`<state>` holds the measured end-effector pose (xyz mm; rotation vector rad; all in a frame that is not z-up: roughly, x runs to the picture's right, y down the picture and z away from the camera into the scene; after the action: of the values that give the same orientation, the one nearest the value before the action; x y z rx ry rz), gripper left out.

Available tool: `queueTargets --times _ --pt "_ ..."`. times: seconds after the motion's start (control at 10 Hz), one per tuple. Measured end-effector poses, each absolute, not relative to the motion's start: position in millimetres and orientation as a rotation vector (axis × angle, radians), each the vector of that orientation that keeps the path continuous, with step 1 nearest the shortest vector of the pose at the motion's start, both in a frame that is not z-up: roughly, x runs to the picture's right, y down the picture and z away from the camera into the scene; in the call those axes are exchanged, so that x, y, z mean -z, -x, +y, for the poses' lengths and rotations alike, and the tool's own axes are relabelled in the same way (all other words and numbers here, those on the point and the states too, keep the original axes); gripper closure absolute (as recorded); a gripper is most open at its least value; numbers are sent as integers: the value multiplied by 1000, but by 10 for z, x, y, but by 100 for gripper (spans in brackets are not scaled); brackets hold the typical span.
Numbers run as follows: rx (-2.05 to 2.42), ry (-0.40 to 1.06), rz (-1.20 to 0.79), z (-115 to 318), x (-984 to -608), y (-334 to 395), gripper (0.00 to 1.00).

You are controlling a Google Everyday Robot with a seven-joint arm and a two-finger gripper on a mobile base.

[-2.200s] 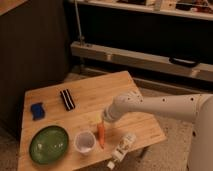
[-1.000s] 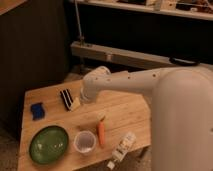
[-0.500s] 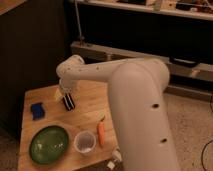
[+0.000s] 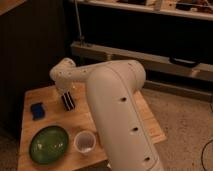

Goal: Place the eraser in the ceramic cup

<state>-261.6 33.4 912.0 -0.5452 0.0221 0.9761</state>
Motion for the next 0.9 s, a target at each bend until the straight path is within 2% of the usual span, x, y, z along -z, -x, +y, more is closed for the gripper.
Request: queueTargets --times 0.2,0.5,0.9 --pt "-988 522 36 272 -9310 2630 20" --pt "-991 496 50 -52 -9477 2819 20" --pt "-989 538 82 127 -9703 2915 20"
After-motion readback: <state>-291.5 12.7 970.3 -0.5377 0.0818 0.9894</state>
